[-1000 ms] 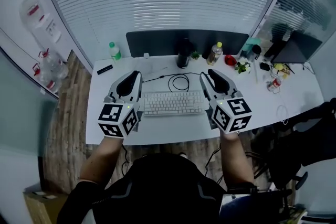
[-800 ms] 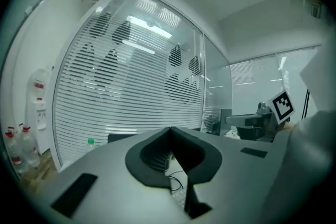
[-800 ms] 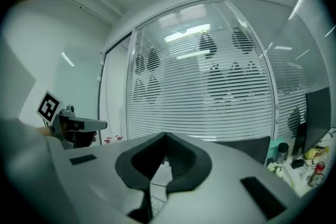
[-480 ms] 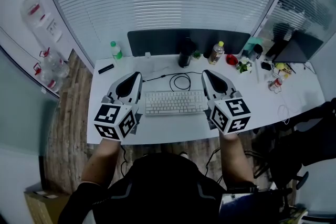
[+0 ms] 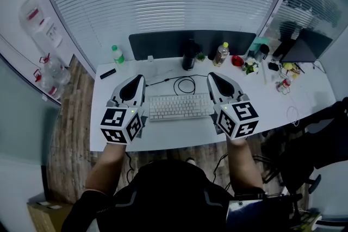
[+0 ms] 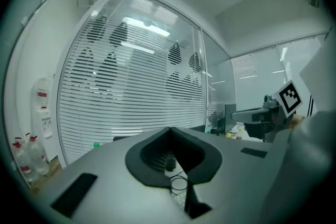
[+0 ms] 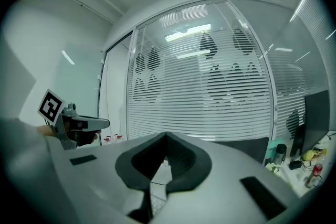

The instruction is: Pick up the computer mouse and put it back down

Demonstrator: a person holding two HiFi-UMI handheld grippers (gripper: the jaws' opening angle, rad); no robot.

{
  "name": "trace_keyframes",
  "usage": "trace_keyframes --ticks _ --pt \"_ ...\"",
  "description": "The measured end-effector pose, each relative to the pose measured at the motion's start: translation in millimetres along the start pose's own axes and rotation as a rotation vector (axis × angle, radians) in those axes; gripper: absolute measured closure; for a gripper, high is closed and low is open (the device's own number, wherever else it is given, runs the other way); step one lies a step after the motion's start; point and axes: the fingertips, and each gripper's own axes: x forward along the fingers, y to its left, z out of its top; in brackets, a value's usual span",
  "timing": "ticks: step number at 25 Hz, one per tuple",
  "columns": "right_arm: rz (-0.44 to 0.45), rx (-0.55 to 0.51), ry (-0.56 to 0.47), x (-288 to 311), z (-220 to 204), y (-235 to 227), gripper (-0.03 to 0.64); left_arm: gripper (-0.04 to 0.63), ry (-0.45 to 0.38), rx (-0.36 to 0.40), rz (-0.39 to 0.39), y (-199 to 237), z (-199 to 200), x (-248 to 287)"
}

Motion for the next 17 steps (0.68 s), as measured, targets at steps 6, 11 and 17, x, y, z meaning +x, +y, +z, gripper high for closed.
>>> trace_keyframes --ticks 6,11,17 --pt "-0.002 -0.006 0.006 -3.7 -0.7 -1.0 0.618 0.566 -0.004 0.011 0.01 -3.3 0.6 -0.5" --pt "-0.01 -0.003 0.009 -5.3 -2.3 -3.5 0.618 0.566 0.004 0.003 0.007 -7.0 -3.3 0.4" --pt "-0.021 -0.006 0.006 -9.6 -3.1 -6.1 0.618 0.566 -0.009 0.025 0.017 -10.5 -2.8 -0.8"
